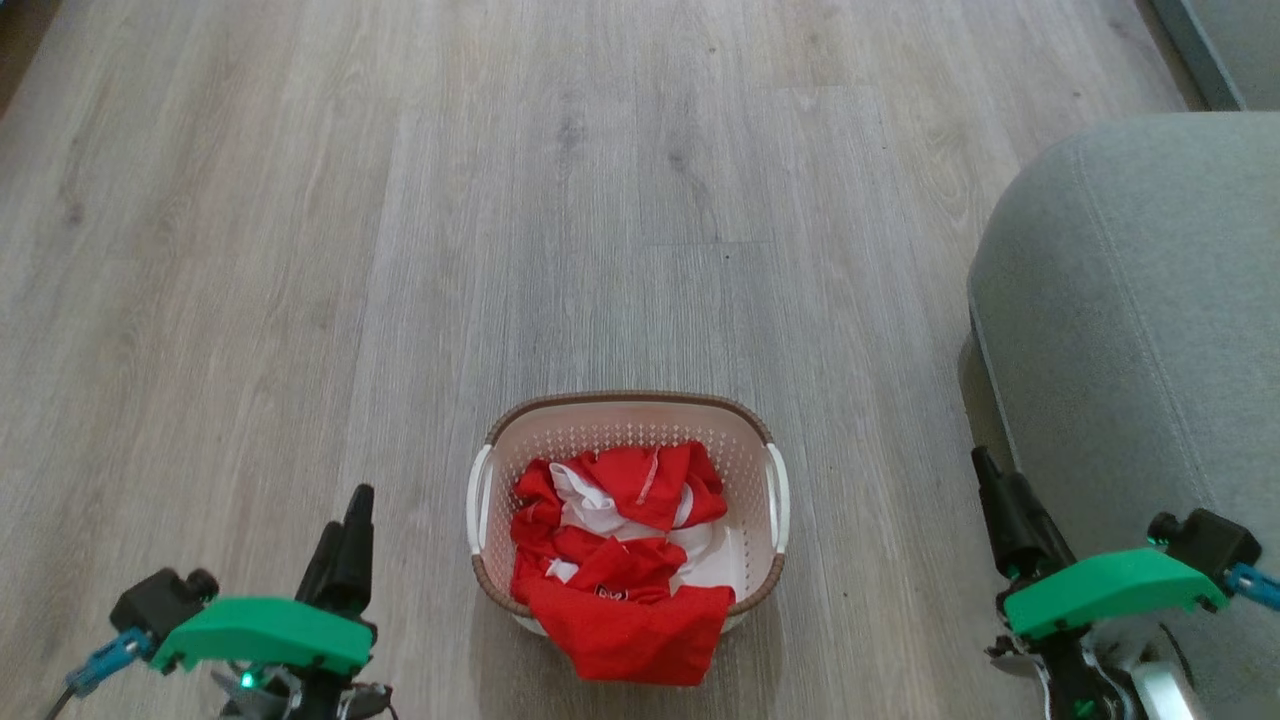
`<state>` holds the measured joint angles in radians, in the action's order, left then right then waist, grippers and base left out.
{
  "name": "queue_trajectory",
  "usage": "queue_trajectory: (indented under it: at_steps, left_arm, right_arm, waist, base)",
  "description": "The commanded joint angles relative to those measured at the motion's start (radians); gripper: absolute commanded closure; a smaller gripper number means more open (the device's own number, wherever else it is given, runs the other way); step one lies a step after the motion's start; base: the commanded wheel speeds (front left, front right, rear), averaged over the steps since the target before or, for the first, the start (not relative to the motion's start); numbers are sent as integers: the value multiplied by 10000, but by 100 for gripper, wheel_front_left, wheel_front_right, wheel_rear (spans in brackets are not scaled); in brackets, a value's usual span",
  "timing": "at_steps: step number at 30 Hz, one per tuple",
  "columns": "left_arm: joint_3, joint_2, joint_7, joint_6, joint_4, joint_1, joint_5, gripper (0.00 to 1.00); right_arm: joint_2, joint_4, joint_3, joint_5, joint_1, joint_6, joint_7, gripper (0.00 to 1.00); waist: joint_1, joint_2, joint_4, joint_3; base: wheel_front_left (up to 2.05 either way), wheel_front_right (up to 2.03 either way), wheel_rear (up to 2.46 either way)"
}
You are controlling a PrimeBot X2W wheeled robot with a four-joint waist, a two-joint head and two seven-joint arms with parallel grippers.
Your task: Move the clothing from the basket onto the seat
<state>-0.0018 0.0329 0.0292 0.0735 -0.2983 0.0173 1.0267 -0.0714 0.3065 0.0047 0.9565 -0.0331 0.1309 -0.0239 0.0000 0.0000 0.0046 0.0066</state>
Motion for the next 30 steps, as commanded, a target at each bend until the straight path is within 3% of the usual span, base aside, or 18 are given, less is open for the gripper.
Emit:
queue_trajectory:
  at_steps: [1, 30]
  left_arm:
    - [53, 82, 123, -80, 390, 413, -337, 0]
    - [-191, 117, 972, -449, 557, 352, -4172, 0]
  right_arm:
    - [-245, -310, 143, -341, -544, -1, -149, 0]
    - [-500, -141, 700, -3974, -649, -1, -1009, 0]
  waist:
    - [0, 0, 3, -4]
    - [0, 0, -26, 67]
  base:
    - [0, 0, 0]
    - [0, 0, 0]
